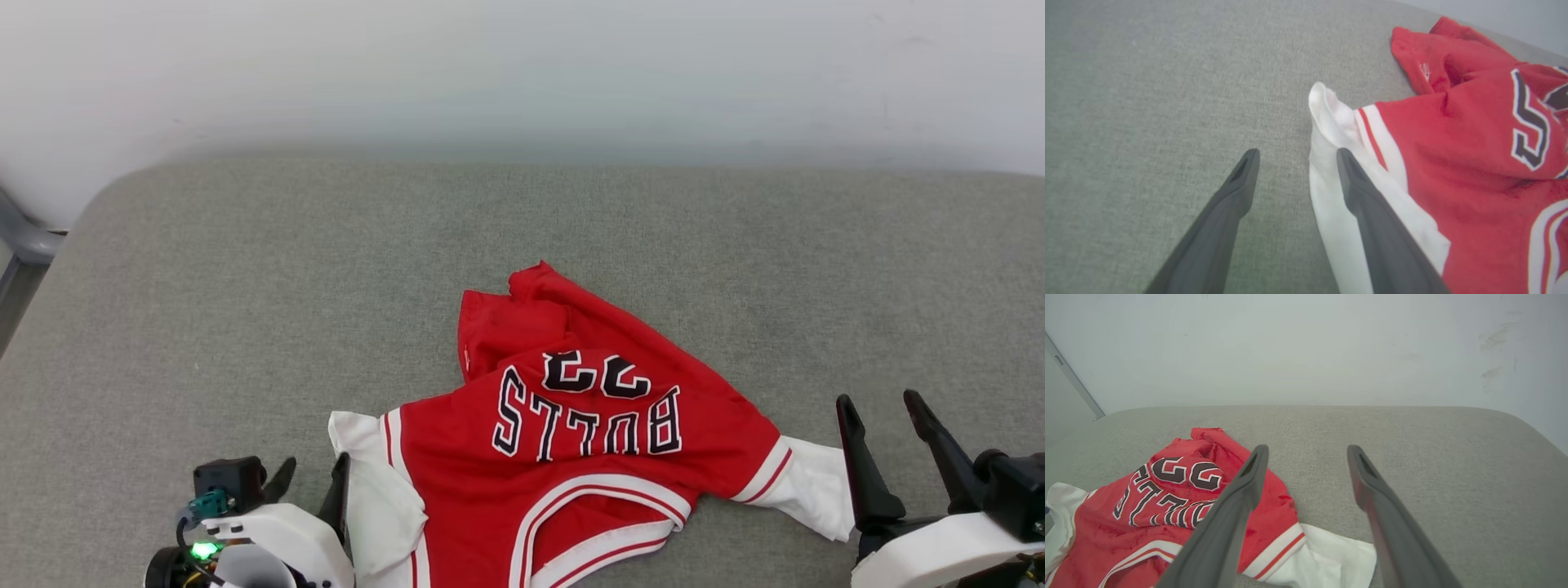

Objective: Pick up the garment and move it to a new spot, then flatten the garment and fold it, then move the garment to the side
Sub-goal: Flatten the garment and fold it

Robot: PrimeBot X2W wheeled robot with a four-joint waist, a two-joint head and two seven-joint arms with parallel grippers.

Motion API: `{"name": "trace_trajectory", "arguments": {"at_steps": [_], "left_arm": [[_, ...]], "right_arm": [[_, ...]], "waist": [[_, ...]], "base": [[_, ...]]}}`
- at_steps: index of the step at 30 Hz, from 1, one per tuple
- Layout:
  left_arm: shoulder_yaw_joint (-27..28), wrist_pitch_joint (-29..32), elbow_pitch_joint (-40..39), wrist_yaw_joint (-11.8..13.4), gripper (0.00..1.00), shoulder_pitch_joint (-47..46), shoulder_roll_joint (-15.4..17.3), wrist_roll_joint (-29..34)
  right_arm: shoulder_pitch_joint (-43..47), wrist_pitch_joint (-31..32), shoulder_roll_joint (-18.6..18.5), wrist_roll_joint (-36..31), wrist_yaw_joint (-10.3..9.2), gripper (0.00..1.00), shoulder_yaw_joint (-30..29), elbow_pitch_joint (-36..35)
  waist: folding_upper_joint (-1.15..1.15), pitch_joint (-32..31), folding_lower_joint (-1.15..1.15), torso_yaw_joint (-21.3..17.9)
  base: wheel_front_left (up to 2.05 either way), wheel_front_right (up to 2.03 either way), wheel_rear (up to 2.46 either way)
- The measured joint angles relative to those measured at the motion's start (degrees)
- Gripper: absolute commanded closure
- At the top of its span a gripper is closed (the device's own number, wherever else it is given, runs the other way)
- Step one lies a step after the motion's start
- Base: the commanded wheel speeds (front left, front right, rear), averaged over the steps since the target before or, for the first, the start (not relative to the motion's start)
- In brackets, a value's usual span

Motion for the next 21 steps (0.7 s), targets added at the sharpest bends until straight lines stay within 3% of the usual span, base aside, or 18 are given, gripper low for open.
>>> {"name": "trace_trajectory", "arguments": {"at_steps": [2, 7, 16, 21], "left_arm": [[0.3, -4.7, -3.0, 0.7, 0.00, 0.0, 0.5, 1.6], [0.3, -8.2, -7.4, 1.3, 0.00, -0.5, 1.1, 3.1], [-0.6, -8.8, -17.1, 3.7, 0.00, 0.2, 1.1, 5.3], [-1.2, -7.8, -22.1, 4.8, 0.00, 0.5, 1.1, 5.9]], "right_arm": [[1.0, 1.4, 0.0, 0.9, 0.00, 0.00, -0.3, 0.3], [2.3, 5.1, 0.0, 2.8, 0.00, 0.00, -1.9, 2.3], [3.1, 22.2, 0.0, 5.1, -0.01, 0.00, -9.3, 8.7], [0.1, 29.3, 0.0, 4.8, 0.00, 0.00, -8.0, 9.3]], "waist": [[0.00, -1.5, 0.00, 0.0], [0.00, -2.3, 0.00, 0.0], [0.00, -1.9, 0.00, 0.1], [0.00, -0.4, 0.00, 1.2]], "base": [[0.00, 0.00, 0.00], [0.00, 0.00, 0.00], [0.00, 0.00, 0.00], [0.00, 0.00, 0.00]]}}
